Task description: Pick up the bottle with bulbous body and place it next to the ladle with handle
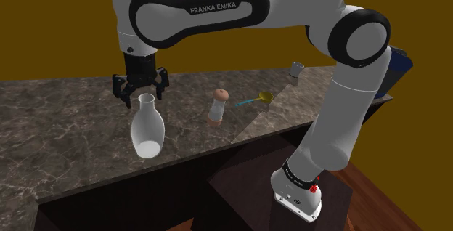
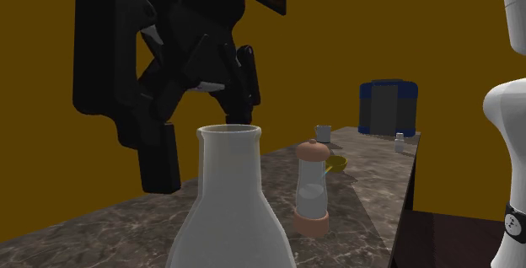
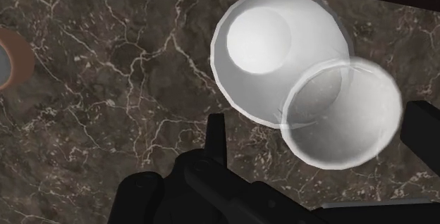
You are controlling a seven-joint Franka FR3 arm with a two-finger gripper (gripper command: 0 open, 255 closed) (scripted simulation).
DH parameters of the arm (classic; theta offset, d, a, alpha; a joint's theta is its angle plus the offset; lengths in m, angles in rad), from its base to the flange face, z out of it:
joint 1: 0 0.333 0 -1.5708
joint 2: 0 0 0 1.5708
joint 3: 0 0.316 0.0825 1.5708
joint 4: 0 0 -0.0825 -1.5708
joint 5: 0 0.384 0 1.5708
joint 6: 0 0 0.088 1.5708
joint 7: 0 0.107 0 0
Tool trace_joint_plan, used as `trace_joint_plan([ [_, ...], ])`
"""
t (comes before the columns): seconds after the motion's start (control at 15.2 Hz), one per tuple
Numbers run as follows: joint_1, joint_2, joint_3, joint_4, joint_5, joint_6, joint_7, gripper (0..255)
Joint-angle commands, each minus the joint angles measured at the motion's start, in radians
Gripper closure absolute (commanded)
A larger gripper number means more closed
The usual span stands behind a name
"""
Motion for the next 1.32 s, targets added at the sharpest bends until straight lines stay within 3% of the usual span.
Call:
trace_joint_plan([
  [0.0,0.000,0.000,0.000,0.000,0.000,0.000,0.000,255],
  [0.59,0.000,0.000,0.000,0.000,0.000,0.000,0.000,255],
  [1.25,0.001,-0.016,0.004,0.114,0.007,-0.129,0.003,255],
])
